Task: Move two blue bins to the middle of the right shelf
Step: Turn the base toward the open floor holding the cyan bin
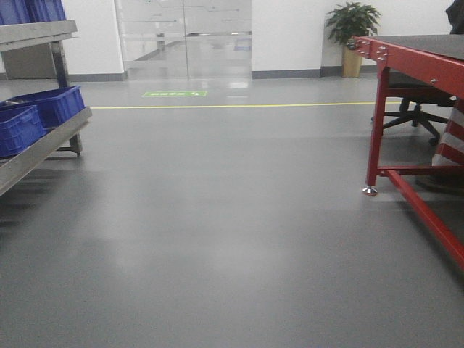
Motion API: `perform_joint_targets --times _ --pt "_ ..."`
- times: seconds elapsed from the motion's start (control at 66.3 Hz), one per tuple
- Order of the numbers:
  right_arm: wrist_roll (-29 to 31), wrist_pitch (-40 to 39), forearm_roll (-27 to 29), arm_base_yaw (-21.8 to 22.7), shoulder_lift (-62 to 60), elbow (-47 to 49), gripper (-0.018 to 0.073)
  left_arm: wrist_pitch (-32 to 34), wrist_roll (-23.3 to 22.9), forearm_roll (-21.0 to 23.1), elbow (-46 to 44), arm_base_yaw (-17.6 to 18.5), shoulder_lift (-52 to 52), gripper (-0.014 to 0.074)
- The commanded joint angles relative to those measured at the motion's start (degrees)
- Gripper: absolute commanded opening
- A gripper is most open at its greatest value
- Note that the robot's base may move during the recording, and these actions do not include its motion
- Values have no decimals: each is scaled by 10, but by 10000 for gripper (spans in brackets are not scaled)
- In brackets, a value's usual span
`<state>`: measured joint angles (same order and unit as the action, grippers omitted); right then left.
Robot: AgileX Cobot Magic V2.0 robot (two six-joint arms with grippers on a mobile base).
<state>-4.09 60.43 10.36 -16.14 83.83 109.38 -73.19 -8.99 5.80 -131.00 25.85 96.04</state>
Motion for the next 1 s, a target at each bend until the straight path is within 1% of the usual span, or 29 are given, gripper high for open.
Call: perform_joint_targets --times 0.0,0.98 --pt "0 -57 68 -11 -4 7 -154 58 0 145 -11 17 -8 -111" --pt "0 -57 68 -11 -4 7 -154 58 0 145 -11 17 -8 -111"
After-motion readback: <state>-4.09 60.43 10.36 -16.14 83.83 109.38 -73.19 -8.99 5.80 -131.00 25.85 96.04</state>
